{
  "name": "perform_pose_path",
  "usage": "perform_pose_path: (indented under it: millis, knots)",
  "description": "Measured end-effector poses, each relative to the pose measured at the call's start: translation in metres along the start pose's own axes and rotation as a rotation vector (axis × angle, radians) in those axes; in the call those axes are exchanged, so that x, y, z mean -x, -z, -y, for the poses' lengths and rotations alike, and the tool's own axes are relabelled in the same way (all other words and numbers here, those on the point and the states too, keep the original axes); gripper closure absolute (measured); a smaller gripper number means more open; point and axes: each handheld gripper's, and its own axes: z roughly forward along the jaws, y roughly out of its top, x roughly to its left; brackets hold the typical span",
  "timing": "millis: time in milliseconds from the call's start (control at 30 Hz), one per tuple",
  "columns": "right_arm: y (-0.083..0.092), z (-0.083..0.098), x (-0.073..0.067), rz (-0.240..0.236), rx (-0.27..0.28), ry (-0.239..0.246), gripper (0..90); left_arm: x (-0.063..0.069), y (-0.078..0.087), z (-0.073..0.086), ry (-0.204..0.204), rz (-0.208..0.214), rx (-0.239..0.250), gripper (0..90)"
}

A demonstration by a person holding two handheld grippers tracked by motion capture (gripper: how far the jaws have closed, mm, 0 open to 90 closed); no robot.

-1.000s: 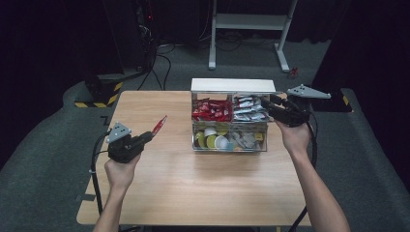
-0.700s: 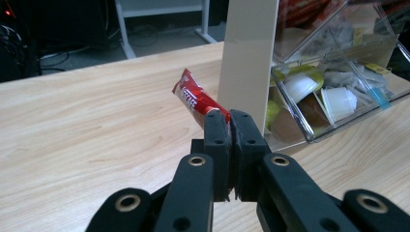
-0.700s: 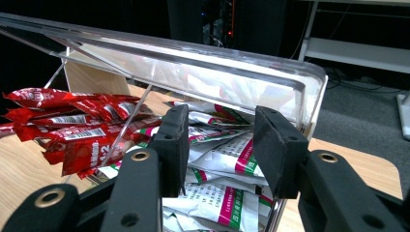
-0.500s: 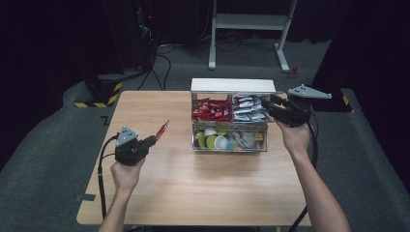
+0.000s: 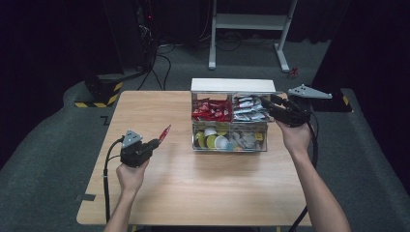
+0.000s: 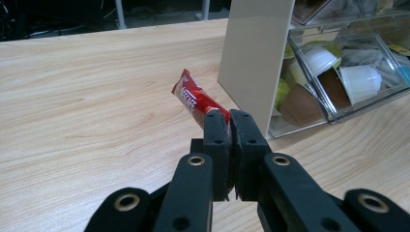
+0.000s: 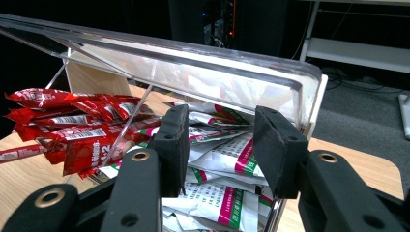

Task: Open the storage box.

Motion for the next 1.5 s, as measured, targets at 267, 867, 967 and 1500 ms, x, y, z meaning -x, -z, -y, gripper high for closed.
perform_pose_path:
  millis: [267,867,967,1500]
  knots:
    - [0.0,0.0,0.0,0.002,0.0,0.0,57.1,-0.003,-0.008,0.007,0.012,-0.012,-0.006,85.9]
    - [0.0,0.0,0.001,-0.004,0.002,-0.001,57.2,-0.007,-0.031,0.027,0.026,-0.045,-0.054,85.7]
    - [0.0,0.0,0.001,-0.004,0.001,0.0,57.1,-0.008,-0.031,0.029,0.025,-0.047,-0.061,85.7]
    - [0.001,-0.001,0.001,-0.01,-0.001,-0.01,57.0,-0.011,-0.037,0.035,0.044,-0.064,-0.067,85.6]
